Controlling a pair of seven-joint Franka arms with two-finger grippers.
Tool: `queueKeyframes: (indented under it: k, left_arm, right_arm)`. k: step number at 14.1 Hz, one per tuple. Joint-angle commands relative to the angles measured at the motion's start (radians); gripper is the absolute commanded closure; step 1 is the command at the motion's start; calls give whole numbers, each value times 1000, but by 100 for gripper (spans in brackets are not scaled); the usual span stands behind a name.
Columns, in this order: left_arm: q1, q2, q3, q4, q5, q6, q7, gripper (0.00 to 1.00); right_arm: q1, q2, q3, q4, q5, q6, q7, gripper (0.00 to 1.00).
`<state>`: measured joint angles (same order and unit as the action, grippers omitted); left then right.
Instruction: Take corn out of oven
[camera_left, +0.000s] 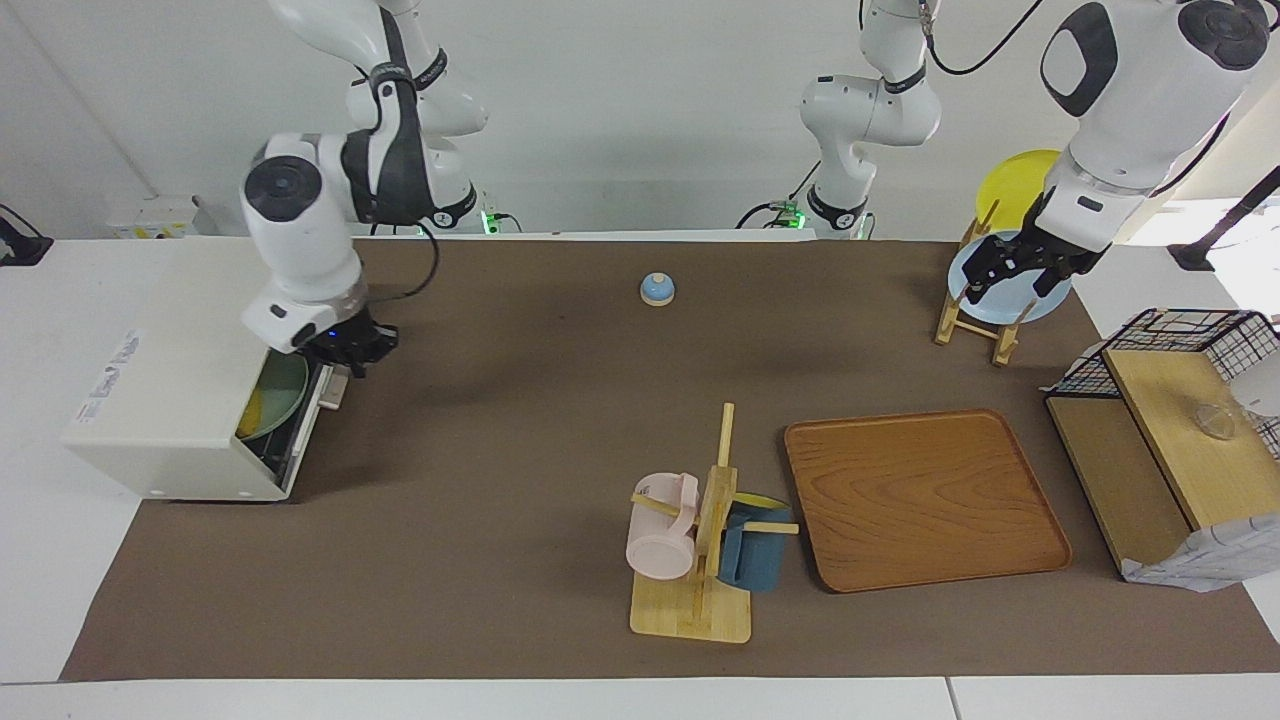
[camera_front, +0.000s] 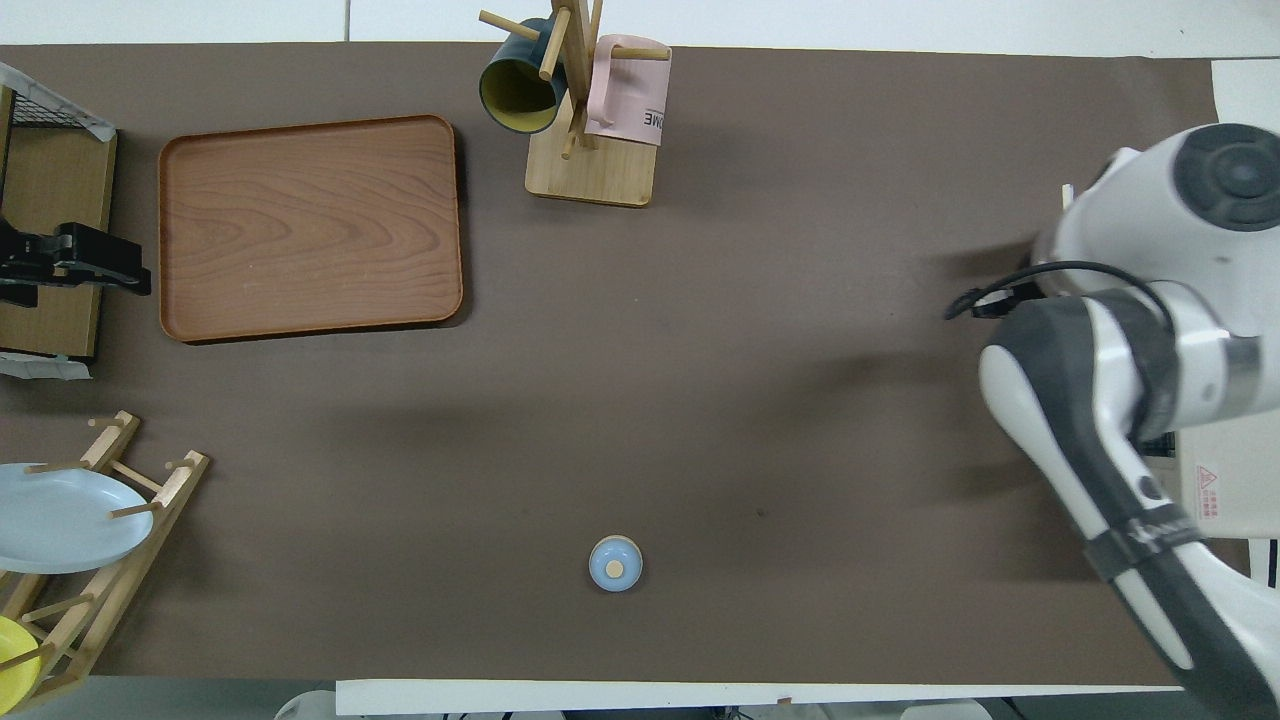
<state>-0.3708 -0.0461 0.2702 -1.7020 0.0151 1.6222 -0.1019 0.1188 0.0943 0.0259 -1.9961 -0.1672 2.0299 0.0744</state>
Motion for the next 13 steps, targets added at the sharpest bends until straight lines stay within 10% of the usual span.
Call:
queueKeyframes:
  k: [1, 4, 13]
  left_arm:
    - [9, -12, -3, -5, -9, -4, 5, 0]
    - [9, -12, -3, -5, -9, -4, 5, 0]
    - [9, -12, -3, -5, -9, -4, 5, 0]
  right_arm:
    - [25, 42, 0, 69, 2, -20, 58, 78]
    - [-20, 45, -4, 112, 31, -125, 47, 45]
    - [-130, -31, -4, -59, 38, -40, -37, 45]
